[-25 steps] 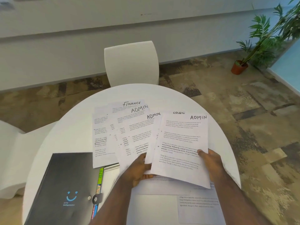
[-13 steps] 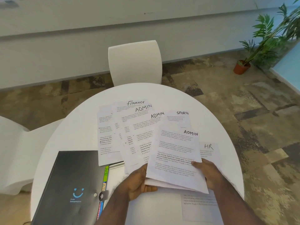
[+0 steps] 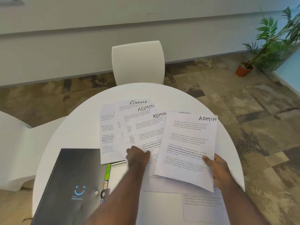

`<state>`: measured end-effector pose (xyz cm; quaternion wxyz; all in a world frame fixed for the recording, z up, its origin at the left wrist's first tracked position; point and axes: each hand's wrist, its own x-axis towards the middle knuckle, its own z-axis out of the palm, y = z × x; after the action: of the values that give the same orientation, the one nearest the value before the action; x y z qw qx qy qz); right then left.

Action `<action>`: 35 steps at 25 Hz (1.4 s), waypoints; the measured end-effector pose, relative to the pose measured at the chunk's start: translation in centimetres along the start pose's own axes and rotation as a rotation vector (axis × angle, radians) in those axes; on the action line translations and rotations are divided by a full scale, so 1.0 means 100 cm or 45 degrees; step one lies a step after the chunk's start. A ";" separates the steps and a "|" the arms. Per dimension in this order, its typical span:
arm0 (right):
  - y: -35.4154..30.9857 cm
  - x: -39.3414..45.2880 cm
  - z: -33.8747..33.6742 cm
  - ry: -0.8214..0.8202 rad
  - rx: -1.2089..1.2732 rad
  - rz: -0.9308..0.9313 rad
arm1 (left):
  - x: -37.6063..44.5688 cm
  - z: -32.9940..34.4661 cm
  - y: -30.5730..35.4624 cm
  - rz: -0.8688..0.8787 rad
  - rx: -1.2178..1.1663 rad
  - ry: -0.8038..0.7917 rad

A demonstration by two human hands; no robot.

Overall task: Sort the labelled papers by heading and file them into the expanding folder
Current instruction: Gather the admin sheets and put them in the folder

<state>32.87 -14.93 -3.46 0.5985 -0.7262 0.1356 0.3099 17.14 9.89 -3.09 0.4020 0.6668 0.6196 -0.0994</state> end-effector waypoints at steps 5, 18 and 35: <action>0.004 -0.004 0.002 0.030 -0.042 -0.065 | -0.004 0.005 0.014 -0.119 -0.095 0.026; -0.001 -0.002 0.001 0.024 -0.033 -0.061 | -0.008 0.018 -0.007 0.091 -0.434 0.060; 0.002 -0.018 0.039 -0.331 -0.100 0.259 | -0.008 -0.034 -0.074 0.063 -1.280 -0.920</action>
<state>30.23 -11.58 -2.83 0.5478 -0.6852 0.1177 0.4654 8.97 10.89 -3.44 0.8536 0.3340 0.3997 -0.0055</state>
